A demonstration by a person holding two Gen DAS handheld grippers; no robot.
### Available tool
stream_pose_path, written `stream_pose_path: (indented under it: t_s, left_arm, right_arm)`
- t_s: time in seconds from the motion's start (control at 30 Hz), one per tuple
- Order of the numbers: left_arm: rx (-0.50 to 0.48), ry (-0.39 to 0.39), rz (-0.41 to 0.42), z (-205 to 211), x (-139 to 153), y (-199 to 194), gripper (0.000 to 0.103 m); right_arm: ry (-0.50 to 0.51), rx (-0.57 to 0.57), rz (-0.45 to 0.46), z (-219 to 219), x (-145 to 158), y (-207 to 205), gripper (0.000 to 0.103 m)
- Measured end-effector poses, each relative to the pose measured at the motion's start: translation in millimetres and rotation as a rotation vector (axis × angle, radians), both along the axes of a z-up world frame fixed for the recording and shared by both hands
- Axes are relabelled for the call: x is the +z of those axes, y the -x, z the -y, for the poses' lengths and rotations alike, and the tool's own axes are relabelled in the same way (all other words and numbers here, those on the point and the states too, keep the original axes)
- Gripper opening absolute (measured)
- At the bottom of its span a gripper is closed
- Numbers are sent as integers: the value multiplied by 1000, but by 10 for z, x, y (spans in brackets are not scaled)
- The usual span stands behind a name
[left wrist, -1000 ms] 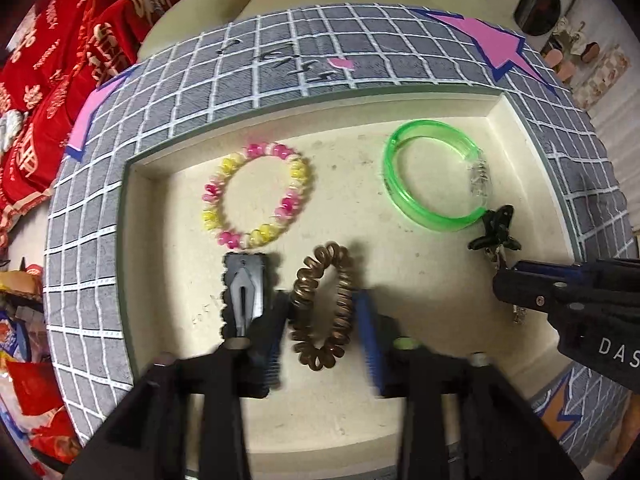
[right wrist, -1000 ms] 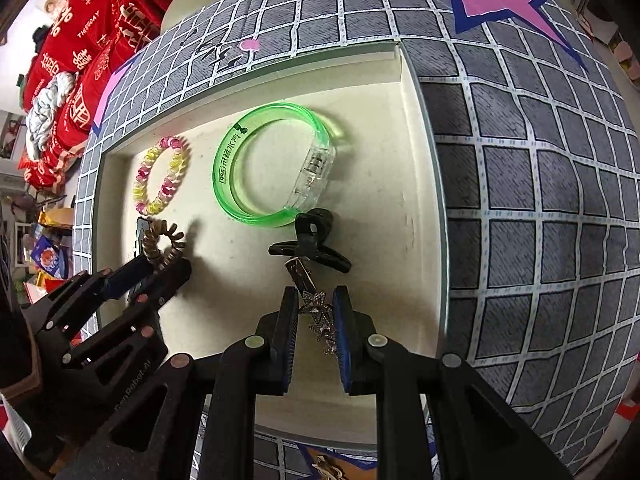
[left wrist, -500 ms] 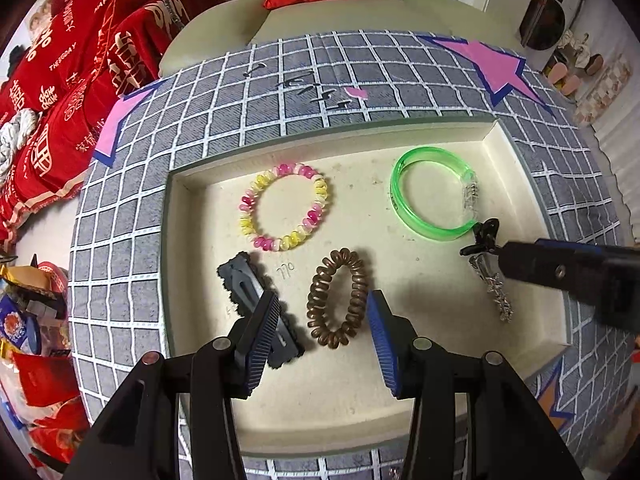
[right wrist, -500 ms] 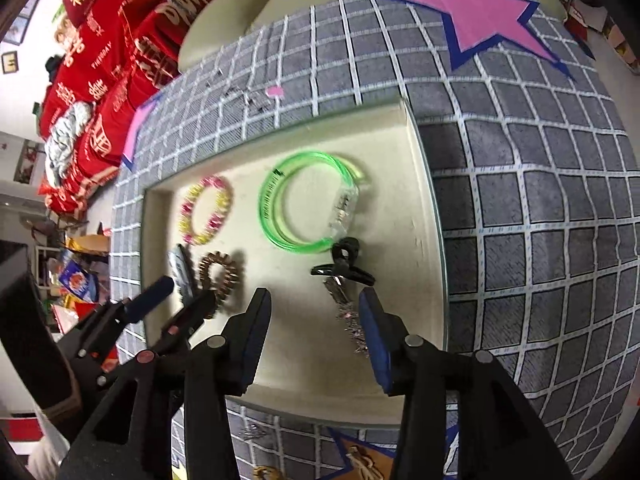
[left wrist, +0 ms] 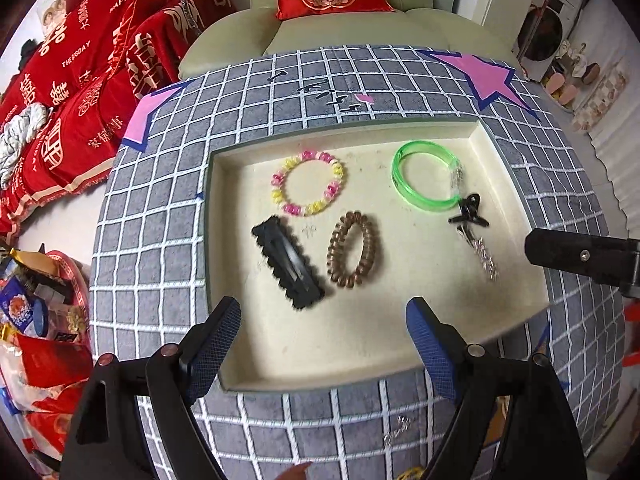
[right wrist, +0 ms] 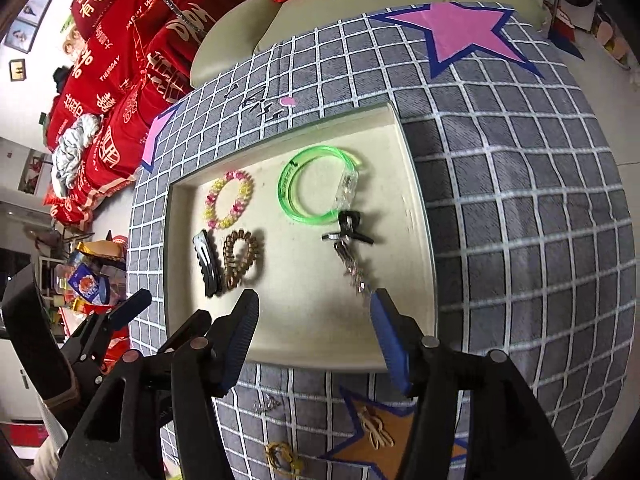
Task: Organize jewelry
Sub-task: 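Move both grippers back toward the yellow sunflower hair tie and star mat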
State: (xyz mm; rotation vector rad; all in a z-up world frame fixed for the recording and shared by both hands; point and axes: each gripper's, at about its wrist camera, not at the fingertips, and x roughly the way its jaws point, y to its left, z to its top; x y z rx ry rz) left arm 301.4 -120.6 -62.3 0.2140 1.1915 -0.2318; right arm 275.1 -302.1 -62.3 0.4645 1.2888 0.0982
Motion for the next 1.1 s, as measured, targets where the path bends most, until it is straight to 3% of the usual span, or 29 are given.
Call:
stream_pose_path:
  t_s: [0.03, 0.3, 0.57, 1.1]
  left_arm:
    - [1, -3, -2, -22, 11, 40, 103]
    - [-15, -3, 19, -168, 112, 383, 103]
    - [-35, -17, 6, -285, 88, 821, 103]
    - [-13, 11, -102, -415, -193, 1505, 103]
  right_arm:
    - [0, -3, 1, -4, 8, 30, 64]
    - [6, -22, 0, -20, 71, 372, 69]
    - [1, -42, -3, 1, 86, 803, 88]
    - [4, -82, -46, 153, -74, 1596, 91]
